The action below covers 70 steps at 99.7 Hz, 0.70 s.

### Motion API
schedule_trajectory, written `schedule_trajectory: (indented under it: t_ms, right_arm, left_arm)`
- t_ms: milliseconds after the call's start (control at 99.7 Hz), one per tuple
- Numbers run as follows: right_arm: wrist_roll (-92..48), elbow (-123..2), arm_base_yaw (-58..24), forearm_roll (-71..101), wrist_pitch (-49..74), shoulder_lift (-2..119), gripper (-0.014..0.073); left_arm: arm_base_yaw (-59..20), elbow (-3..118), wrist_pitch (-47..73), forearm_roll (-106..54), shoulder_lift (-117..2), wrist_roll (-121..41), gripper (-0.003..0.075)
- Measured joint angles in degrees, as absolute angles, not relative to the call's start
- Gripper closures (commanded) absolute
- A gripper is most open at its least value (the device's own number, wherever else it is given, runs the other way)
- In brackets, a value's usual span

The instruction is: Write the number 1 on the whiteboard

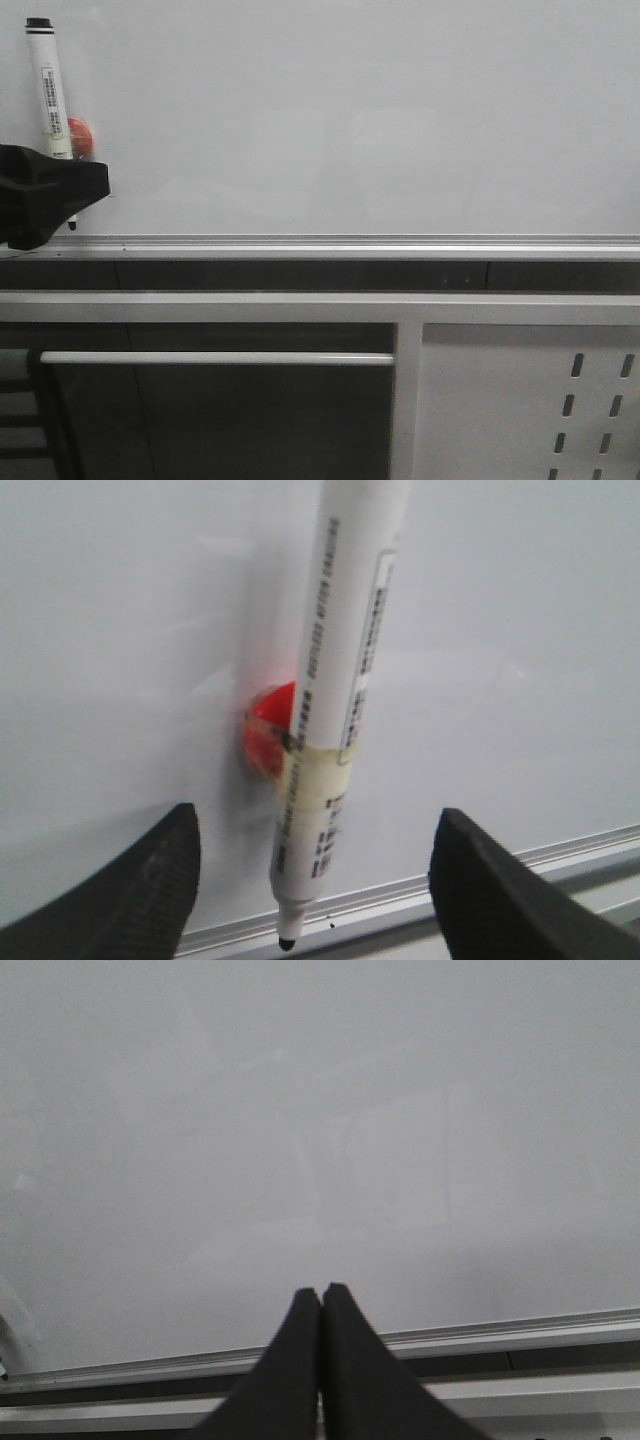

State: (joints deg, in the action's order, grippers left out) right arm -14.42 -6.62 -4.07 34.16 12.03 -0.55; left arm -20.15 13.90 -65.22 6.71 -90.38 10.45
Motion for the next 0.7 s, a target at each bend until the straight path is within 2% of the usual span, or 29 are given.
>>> schedule_trajectory:
  t_ms: [361,431,551,702]
  right_arm:
    - [-14.42,-6.62,-4.07,34.16,11.92,-0.55,0.0673]
    - [-14.42,-6.62,-4.07,34.16,11.92,-0.55,0.0673]
    - [-14.42,-6.62,-4.07,34.16,11.85,-0.55,0.0673]
    - [-14.42,-6.62,-4.07,34.16,11.56,-0.55,0.0673]
  left_arm:
    - [-20.15,16.01,-65.22,6.71,-90.38,10.45,0.0495]
    - [-20.15,16.10,-65.22,6.71,-90.38,10.45,0.0566]
    - [-20.15,16.13,-65.22,6.59,-90.38,10.45,0.0741]
    - [-20.15,15.90,-65.23,6.93,-90.38,10.45,0.0738]
